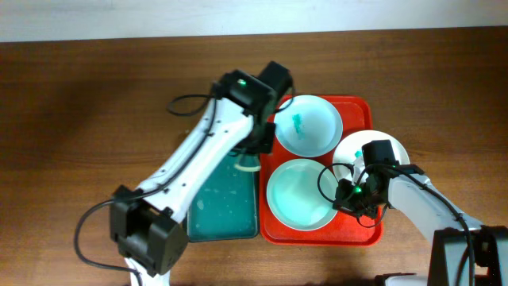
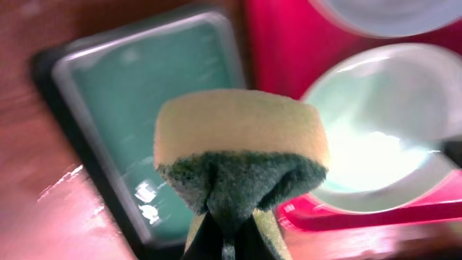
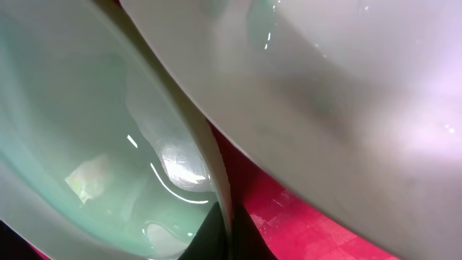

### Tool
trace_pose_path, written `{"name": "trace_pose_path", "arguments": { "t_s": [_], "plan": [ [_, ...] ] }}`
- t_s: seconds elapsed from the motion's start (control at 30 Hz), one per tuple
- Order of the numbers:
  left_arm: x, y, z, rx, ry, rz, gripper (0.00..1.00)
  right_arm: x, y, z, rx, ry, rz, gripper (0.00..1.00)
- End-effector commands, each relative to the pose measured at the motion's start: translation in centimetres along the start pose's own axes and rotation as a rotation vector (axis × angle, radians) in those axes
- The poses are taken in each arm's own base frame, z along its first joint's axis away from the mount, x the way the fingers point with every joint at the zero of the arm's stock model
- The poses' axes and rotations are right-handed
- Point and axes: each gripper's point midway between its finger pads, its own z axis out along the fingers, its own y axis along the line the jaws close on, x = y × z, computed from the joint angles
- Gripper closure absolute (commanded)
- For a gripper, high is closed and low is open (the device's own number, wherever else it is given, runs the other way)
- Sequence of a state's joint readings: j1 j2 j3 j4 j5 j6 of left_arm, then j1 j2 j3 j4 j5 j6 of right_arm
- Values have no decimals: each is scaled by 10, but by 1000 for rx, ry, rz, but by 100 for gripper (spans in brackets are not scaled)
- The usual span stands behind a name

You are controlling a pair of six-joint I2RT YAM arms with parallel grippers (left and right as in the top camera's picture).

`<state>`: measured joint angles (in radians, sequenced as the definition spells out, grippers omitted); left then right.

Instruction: Clean dirty plates on tray and stack at the side

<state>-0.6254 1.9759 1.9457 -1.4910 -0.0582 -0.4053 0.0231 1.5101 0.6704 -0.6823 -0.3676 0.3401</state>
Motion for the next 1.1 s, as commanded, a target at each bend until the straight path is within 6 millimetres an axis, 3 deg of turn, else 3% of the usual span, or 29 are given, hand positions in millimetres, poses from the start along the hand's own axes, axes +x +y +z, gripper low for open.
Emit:
{"name": "trace_pose_path", "arguments": {
  "t_s": [0.0, 0.03, 0.13, 0.2, 0.23, 0.27, 0.33, 0.37, 0.4, 0.47, 0.5, 0.6, 0.63, 0.73, 0.8, 0.87, 0.97, 1.07],
  "plan": [
    [11, 52, 40, -132, 88, -59, 100, 5, -22, 5, 100, 9, 20, 95],
    [23, 61, 66, -131, 143, -84, 100, 5, -22, 5, 100, 9, 20, 95],
    [63, 61, 140, 3, 263, -191, 100, 5, -22, 5, 100, 8, 19, 95],
    [63, 62, 153, 10, 241, -204, 97, 4, -22, 5, 100, 8, 5, 95],
    [59, 61, 151, 15, 228, -204, 64, 4, -22, 5, 100, 9, -3, 95],
    [54, 61, 141, 17, 220, -205, 22, 4, -21, 4, 97, 10, -12, 95],
    [45, 63, 116, 27, 193, -213, 22, 0, -13, -11, 97, 14, -56, 96],
    [38, 66, 97, 40, 154, -221, 22, -2, -5, -29, 101, 17, -55, 96],
    [27, 74, 62, 69, 63, -233, 19, -6, 7, -54, 98, 4, -60, 96],
    [20, 88, 24, 97, -51, -272, 4, -14, 22, -85, 88, -25, -99, 96],
    [20, 112, -10, 83, -168, -323, 0, -20, 40, -104, 80, -46, -179, 96],
    [29, 162, -56, -19, -339, -422, 1, -17, 103, -110, 34, -102, -365, 96],
    [32, 172, -64, -52, -367, -440, 1, -7, 131, -100, 4, -107, -410, 96],
    [41, 171, -60, -59, -327, -436, 0, 19, 185, -71, -41, -110, -522, 96],
    [42, 171, -60, -59, -325, -436, 0, 18, 210, -53, -30, -172, -568, 96],
    [42, 171, -60, -59, -325, -436, 1, 4, 224, -44, 5, -277, -612, 96],
    [42, 171, -60, -59, -325, -436, 1, -25, 232, -68, 102, -487, -614, 96],
    [42, 171, -60, -59, -325, -436, 1, -41, 238, -112, 228, -691, -640, 96]
  ]
}}
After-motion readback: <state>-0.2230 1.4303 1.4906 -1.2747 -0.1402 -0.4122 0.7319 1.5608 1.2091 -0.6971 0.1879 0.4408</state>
